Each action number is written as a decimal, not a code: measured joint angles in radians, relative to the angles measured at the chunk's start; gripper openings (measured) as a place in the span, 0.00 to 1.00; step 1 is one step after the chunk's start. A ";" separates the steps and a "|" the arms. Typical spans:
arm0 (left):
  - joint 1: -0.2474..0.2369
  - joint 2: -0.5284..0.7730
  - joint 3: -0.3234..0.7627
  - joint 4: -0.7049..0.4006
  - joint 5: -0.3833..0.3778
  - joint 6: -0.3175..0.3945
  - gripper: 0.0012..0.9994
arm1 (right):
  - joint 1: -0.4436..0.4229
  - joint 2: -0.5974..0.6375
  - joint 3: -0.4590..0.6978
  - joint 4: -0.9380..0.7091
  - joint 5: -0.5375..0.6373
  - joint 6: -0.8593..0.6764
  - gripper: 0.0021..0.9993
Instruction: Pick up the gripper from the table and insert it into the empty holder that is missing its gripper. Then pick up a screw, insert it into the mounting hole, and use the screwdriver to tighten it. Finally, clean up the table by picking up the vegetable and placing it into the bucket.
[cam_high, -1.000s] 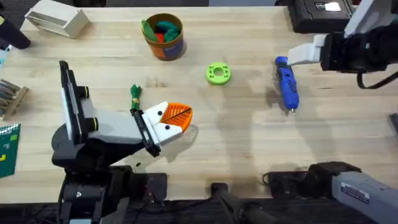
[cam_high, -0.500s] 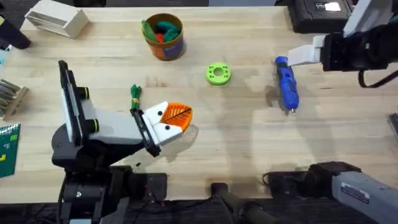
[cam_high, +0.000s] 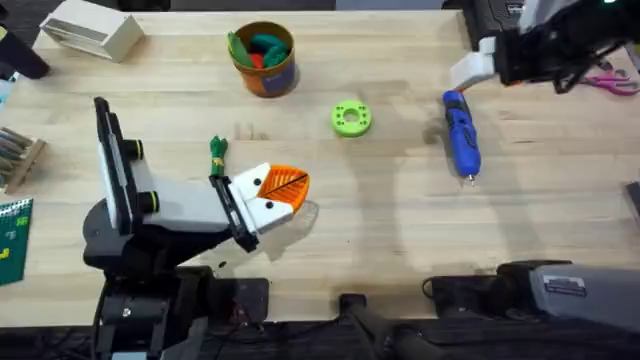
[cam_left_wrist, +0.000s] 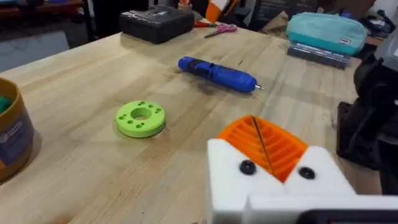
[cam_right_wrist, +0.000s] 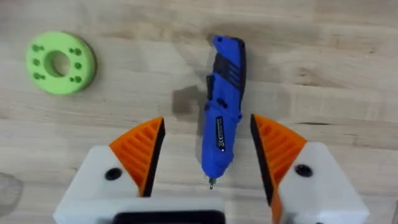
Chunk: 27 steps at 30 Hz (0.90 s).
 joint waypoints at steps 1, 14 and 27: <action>0.000 0.000 0.000 0.000 0.000 0.000 0.01 | -0.002 0.085 0.000 0.012 0.001 -0.035 0.82; 0.000 0.000 0.000 0.000 0.000 0.000 0.01 | -0.054 0.289 0.000 0.025 0.000 -0.076 0.82; 0.000 0.000 0.000 0.000 0.000 0.000 0.01 | -0.069 0.394 0.000 0.109 0.001 -0.108 0.82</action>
